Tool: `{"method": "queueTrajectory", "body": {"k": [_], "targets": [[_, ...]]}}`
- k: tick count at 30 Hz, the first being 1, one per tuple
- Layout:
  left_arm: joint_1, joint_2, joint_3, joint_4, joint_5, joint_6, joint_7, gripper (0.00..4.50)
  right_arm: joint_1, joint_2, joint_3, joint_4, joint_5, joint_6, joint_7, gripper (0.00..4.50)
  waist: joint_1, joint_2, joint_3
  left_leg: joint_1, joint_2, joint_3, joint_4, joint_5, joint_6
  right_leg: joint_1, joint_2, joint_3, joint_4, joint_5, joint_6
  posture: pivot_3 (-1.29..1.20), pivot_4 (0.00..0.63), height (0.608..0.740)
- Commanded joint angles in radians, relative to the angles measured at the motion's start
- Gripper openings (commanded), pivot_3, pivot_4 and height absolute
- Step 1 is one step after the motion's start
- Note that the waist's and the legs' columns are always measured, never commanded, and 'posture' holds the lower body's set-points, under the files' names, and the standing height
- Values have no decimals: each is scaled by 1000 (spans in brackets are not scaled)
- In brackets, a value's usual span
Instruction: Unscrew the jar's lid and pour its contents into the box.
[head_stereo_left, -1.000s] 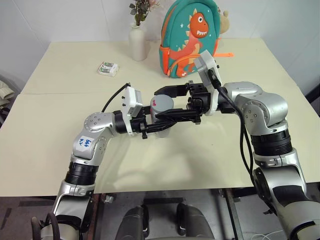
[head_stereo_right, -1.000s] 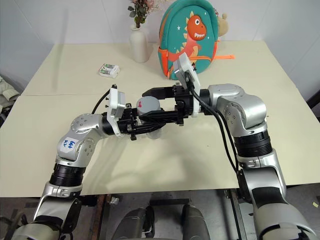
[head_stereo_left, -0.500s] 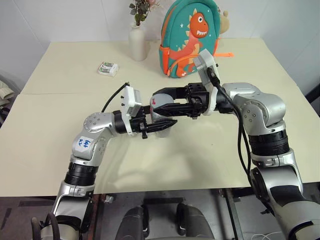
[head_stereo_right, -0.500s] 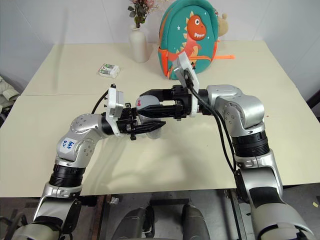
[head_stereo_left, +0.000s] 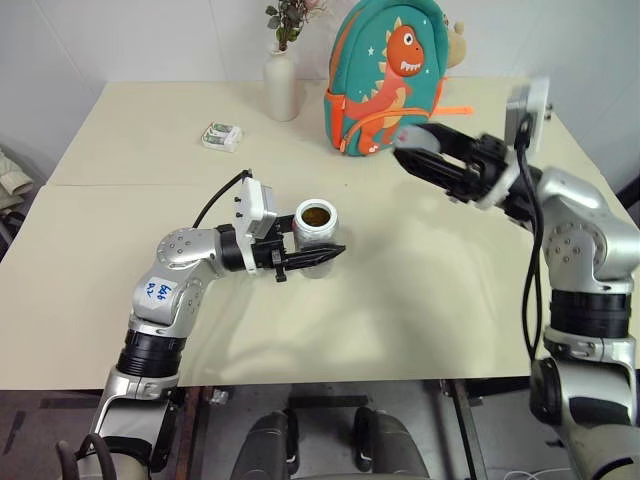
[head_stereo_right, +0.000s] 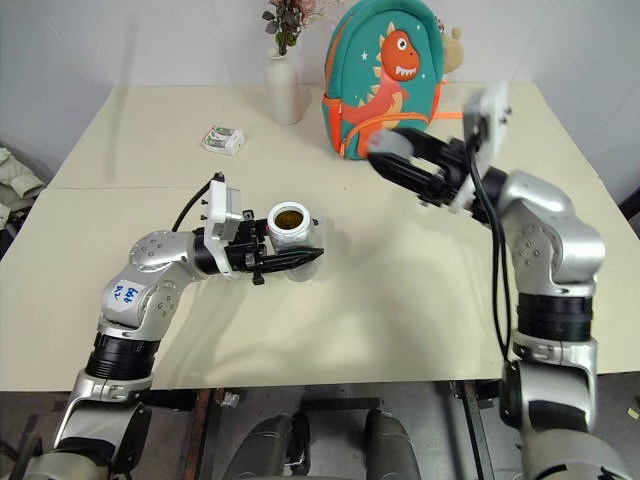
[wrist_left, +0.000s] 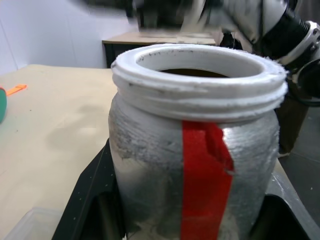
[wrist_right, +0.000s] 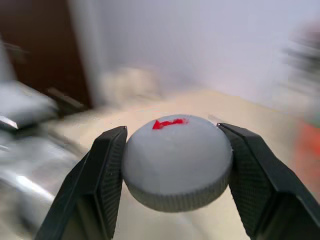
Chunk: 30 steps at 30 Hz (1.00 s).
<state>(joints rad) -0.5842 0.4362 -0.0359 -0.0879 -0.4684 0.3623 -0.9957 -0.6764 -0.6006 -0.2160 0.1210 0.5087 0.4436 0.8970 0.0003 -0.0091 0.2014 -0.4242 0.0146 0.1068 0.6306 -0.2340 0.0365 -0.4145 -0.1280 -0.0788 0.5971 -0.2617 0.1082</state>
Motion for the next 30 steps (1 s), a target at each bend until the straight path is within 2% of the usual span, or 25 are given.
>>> {"method": "queueTrajectory", "body": {"k": [1,4,8,20,22,26,30], "targets": [[-19,4,27,-40,-32,7,9,2054,78,-19,-78,151,-73,-183,-42,2539,-1,0,0,0,0,1,0,0,0,0,1,0,-1,0,1,0,150,740],[-40,0,29,-21,-34,10,10,2054,118,-12,-76,311,-142,-318,-77,2539,-13,0,0,1,0,3,0,1,0,0,2,3,-1,2,3,0,150,740],[-64,-4,33,-7,-38,15,12,2054,161,24,-80,424,-149,-374,-93,2539,-25,0,0,2,1,2,1,2,-1,1,3,3,0,2,3,0,150,740],[-79,-10,46,3,-34,9,33,2054,215,152,-13,278,-135,-338,-96,2539,-27,0,0,3,1,1,2,3,-1,1,2,4,5,2,2,0,150,740],[-82,-10,45,7,-23,8,47,2054,208,149,-11,291,-135,-330,-94,3281,-26,0,0,3,1,1,2,2,-2,1,0,3,5,2,2,0,150,740],[-84,-6,46,10,-10,-1,68,2054,204,129,-5,253,-110,-300,-52,4470,-26,0,0,3,1,1,2,3,-1,1,-1,3,4,2,2,0,150,740],[-99,8,55,15,-3,40,111,2054,206,81,10,150,-110,-283,-9,4470,-26,0,0,3,1,1,2,3,-1,1,-1,3,4,2,2,0,150,740]]}}
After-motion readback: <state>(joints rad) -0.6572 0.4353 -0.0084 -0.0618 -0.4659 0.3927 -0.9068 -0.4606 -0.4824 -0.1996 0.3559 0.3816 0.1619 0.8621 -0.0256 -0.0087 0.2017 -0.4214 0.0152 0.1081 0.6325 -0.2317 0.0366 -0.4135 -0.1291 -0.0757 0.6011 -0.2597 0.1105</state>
